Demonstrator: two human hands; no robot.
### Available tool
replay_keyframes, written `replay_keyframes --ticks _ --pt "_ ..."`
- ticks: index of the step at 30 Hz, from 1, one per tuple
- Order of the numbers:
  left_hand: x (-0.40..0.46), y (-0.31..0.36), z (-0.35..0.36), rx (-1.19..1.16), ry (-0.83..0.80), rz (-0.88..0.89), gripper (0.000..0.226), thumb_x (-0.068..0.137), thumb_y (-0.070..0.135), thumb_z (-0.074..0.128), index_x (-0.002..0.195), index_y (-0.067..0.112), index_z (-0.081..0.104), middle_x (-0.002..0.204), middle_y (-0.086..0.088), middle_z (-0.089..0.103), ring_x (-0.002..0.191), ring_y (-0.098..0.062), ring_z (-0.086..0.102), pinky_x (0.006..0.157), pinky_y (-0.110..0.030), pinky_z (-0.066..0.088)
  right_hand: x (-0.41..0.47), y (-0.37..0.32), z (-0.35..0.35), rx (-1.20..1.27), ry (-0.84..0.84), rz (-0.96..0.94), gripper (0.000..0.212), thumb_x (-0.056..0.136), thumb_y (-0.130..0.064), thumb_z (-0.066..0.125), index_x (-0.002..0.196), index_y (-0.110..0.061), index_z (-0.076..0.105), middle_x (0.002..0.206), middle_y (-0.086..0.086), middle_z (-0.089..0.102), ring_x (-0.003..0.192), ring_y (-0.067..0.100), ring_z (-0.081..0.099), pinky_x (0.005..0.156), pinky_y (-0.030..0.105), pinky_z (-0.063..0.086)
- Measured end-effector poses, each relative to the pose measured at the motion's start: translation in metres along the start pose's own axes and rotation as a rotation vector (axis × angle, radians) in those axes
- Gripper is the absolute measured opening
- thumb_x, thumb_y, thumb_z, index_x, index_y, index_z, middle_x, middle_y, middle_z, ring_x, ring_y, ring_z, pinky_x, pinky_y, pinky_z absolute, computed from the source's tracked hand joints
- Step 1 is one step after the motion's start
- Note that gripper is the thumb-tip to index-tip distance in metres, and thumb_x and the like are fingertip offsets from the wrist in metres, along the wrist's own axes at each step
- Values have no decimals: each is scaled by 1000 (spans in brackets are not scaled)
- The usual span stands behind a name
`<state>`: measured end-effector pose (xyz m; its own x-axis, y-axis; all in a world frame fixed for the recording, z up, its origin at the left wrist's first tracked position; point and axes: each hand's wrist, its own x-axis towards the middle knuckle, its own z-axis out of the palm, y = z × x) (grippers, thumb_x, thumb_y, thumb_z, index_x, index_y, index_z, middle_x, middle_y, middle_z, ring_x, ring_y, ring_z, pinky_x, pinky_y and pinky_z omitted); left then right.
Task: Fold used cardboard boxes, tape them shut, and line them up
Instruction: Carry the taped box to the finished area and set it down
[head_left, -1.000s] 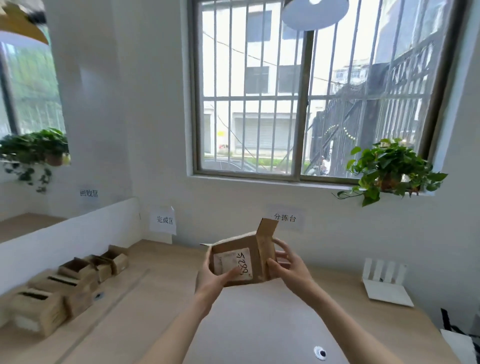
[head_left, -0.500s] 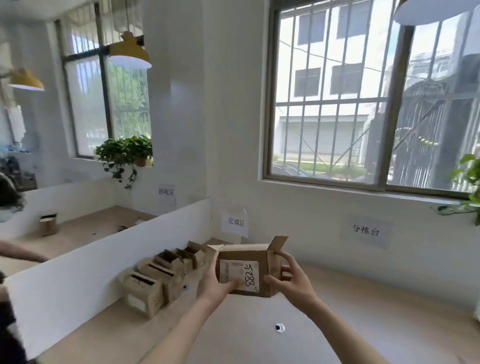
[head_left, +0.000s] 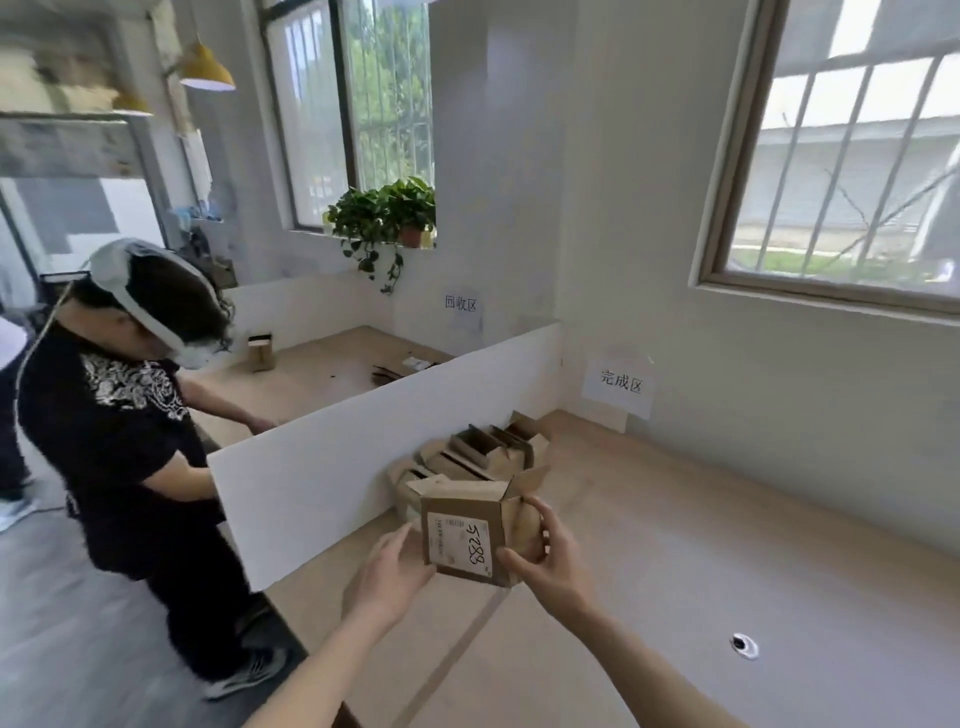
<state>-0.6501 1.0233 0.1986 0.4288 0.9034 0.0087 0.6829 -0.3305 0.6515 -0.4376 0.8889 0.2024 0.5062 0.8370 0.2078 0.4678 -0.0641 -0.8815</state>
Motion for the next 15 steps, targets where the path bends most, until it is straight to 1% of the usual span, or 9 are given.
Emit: replay_keyframes --ticks 3,4,7,9,11,13,15 --pt "39 -47 1 38 -30 -89 81 86 60 65 154 37 30 159 9 33 143 -18 38 111 -38 39 43 33 59 1 -43 24 80 68 -54 78 138 -58 38 125 -11 59 112 9 60 92 38 56" --pt "53 -61 1 62 -48 -118 80 87 60 64 155 37 29 160 9 32 144 -18 37 112 -38 38 55 43 77 -5 -59 46 81 69 -55 77 139 -58 37 125 -12 58 113 8 58 93 36 56" --pt "95 -101 5 103 -99 -166 77 91 54 61 156 33 26 162 6 29 146 -18 32 114 -37 34 92 73 129 -28 -102 89 84 73 -52 77 144 -54 32 128 -15 51 114 3 53 92 23 49" --pt "123 -127 12 124 -154 -202 75 93 49 61 157 31 26 162 5 29 148 -16 29 116 -36 31 114 94 161 -43 -131 121 84 76 -50 77 146 -53 31 130 -15 47 115 3 51 91 21 45" --pt "146 -149 21 114 -192 -245 75 94 45 63 157 29 26 162 4 29 149 -17 26 117 -36 28 132 117 193 -41 -156 161 85 75 -53 75 146 -55 28 134 -13 45 117 6 51 95 25 47" --pt "166 -168 30 93 -216 -290 77 94 45 64 157 29 24 162 2 28 150 -17 24 117 -38 27 147 136 219 -55 -178 196 87 74 -55 75 144 -60 24 139 -10 43 121 11 50 100 32 49" --pt "184 -182 38 94 -250 -324 78 93 46 64 157 30 23 162 2 28 150 -17 23 117 -39 27 162 151 240 -68 -198 227 97 75 -49 80 146 -63 16 140 -9 41 122 13 51 102 35 49"
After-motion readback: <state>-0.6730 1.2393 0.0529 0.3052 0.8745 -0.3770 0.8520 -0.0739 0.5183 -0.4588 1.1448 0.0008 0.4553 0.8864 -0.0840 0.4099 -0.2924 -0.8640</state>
